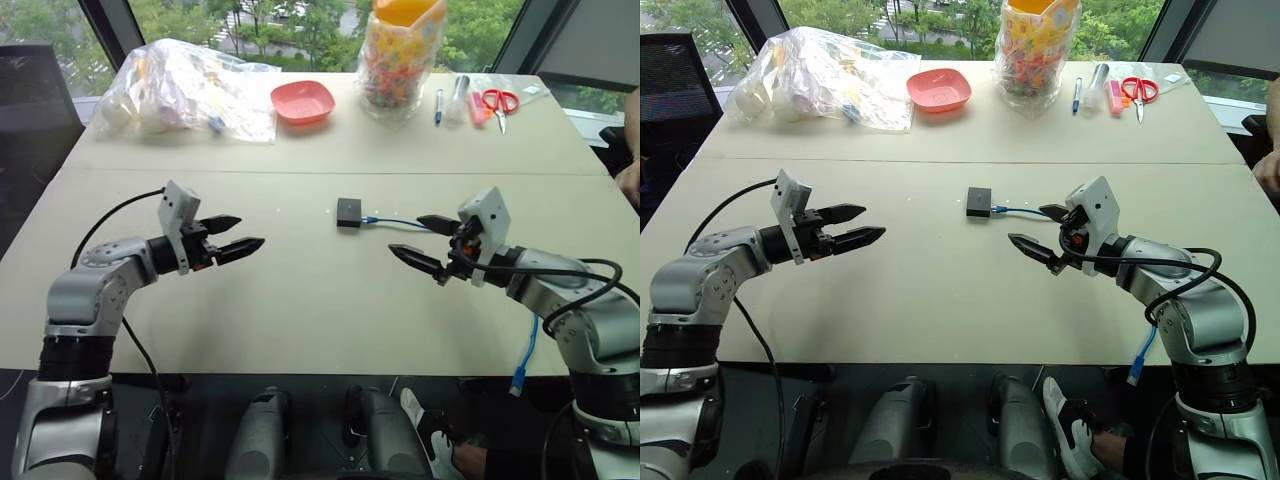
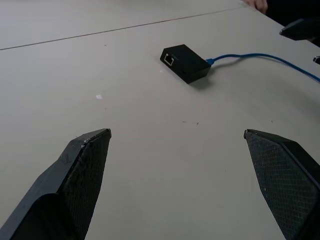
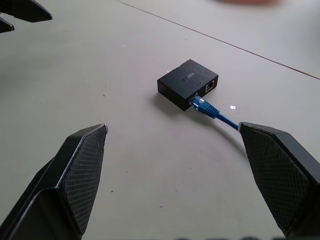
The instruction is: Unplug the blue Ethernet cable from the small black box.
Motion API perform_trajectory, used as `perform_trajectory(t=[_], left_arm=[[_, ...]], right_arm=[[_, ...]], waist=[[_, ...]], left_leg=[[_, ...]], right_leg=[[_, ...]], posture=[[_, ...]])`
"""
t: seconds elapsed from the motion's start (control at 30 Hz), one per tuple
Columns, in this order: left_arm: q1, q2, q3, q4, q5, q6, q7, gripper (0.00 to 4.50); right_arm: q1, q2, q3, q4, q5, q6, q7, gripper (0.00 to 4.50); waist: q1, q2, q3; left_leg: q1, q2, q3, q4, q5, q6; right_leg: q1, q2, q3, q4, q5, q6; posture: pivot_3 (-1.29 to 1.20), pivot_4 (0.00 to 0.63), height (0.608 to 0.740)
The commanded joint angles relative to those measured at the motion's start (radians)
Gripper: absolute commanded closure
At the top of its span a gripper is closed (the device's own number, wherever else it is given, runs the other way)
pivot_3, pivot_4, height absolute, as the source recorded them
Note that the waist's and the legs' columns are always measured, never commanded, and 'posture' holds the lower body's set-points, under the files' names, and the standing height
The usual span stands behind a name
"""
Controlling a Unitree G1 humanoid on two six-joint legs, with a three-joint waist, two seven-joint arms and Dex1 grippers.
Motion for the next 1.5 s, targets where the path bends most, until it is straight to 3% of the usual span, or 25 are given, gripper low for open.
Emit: perform_trajectory(t=[0.03, 0.47, 0.73, 0.97, 1.1, 1.2, 1.33, 1.5], left_arm=[[-0.015, 0.011, -0.013, -0.010, 0.008, -0.025, -0.026, 0.03], [-0.018, -0.002, -0.017, -0.001, 0.025, -0.043, -0.013, 0.03], [-0.141, 0.000, -0.085, 0.170, 0.098, -0.154, -0.114, 0.03], [-0.233, 0.091, -0.140, 0.192, 0.104, -0.131, -0.302, 0.03], [-0.227, 0.117, -0.122, 0.160, 0.096, -0.112, -0.307, 0.03], [-0.168, 0.110, -0.079, 0.075, 0.066, -0.075, -0.251, 0.03], [-0.072, 0.111, -0.041, -0.032, 0.045, -0.037, -0.191, 0.00], [-0.002, 0.104, -0.010, -0.088, 0.031, -0.013, -0.124, 0.00]], right_arm=[[-0.003, 0.004, -0.007, -0.008, -0.005, -0.027, 0.003, 0.11], [-0.020, -0.003, 0.020, 0.025, -0.038, -0.057, 0.017, 0.11], [-0.103, 0.006, 0.106, 0.141, -0.115, -0.130, 0.065, 0.11], [-0.414, 0.115, 0.255, 0.679, -0.304, -0.358, 0.131, 0.11], [-0.594, 0.198, 0.293, 1.056, -0.386, -0.503, 0.189, 0.11], [-0.706, 0.254, 0.370, 1.341, -0.488, -0.620, 0.316, 0.11], [-0.783, 0.291, 0.397, 1.528, -0.578, -0.741, 0.346, 1.97], [-0.839, 0.324, 0.388, 1.606, -0.644, -0.835, 0.290, 4.47]], waist=[[0.000, 0.000, 0.000], [0.000, 0.000, 0.000], [-0.001, 0.000, 0.000], [-0.013, -0.001, 0.000], [-0.027, -0.001, 0.000], [-0.029, -0.001, 0.000], [-0.033, -0.001, -0.001], [-0.034, -0.001, -0.001]], left_leg=[[0.000, 0.000, 0.000, 0.000, 0.000, 0.000], [0.001, 0.000, 0.001, 0.003, 0.000, 0.000], [0.002, 0.000, 0.001, 0.005, 0.001, -0.001], [0.002, 0.000, 0.008, 0.005, 0.001, 0.000], [0.003, 0.000, 0.008, 0.004, 0.001, -0.001], [0.003, 0.000, 0.009, 0.004, 0.002, -0.001], [0.007, 0.001, 0.013, 0.003, 0.002, -0.001], [0.020, 0.002, 0.019, 0.001, 0.002, -0.001]], right_leg=[[0.000, 0.000, 0.000, 0.000, 0.000, 0.000], [-0.001, 0.000, 0.002, 0.005, 0.000, 0.000], [-0.001, 0.000, 0.002, 0.009, 0.000, 0.000], [-0.003, 0.003, 0.004, 0.010, 0.001, -0.001], [-0.003, 0.004, 0.005, 0.012, 0.001, -0.002], [-0.003, 0.003, 0.006, 0.011, 0.001, -0.002], [-0.001, 0.003, 0.010, 0.012, 0.003, -0.005], [0.006, 0.004, 0.017, 0.015, 0.001, -0.002]], posture=[[0.00, 0.150, 0.740], [0.00, 0.150, 0.740], [0.00, 0.150, 0.740], [0.00, 0.150, 0.740], [0.00, 0.150, 0.740], [0.00, 0.150, 0.740], [0.00, 0.150, 0.740], [0.00, 0.150, 0.740]])
